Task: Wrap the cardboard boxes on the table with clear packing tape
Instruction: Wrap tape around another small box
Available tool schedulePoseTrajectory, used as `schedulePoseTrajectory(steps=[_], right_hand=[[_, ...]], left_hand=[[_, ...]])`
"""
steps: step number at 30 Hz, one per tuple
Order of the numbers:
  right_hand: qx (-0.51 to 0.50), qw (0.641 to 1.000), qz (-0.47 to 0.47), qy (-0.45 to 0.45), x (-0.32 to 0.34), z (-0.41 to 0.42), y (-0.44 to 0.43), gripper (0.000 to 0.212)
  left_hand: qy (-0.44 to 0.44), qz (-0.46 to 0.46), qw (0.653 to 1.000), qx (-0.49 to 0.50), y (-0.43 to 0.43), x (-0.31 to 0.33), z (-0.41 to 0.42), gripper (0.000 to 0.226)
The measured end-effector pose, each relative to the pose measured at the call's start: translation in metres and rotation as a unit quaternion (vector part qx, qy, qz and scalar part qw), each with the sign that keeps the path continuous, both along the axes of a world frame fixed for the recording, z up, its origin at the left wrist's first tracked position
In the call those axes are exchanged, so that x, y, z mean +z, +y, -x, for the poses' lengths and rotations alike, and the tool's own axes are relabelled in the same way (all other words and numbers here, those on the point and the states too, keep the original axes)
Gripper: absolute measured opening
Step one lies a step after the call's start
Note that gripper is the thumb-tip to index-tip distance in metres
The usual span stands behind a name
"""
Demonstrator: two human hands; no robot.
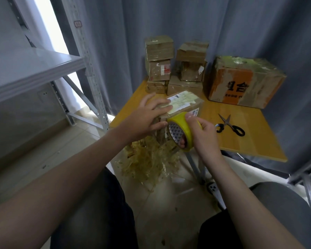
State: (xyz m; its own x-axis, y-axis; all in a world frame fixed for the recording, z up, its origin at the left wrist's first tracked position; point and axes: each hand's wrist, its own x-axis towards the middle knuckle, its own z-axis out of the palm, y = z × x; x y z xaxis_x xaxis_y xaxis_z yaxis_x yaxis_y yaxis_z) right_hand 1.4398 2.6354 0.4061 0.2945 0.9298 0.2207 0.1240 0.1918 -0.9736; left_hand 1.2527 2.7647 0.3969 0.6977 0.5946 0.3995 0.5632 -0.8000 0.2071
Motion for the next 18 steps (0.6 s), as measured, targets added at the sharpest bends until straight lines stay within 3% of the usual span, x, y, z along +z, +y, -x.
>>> schedulePoseTrajectory(steps=[3,10,14,18], right_hand=[[-0.012,1.0,-0.005,-0.007,-0.003,0.0,0.0,0.046],[-0.006,1.0,0.01,0.002,-0.005,0.0,0.001,0.045],[0.003,0.999,0.029,0.033,0.012,-0.009,0.015,0.034],[0.016,0.999,-0.003,0.045,0.026,-0.014,0.048,0.038]], left_hand=[[0.036,-0.031,0.997,-0.053,0.004,0.001,0.0,0.052],[-0.034,0.013,0.996,-0.08,0.004,-0.006,0.0,0.044],[-0.135,0.067,0.987,-0.061,0.007,0.0,-0.003,0.039],[-0.273,0.18,0.945,0.002,0.01,0.007,-0.011,0.032]])
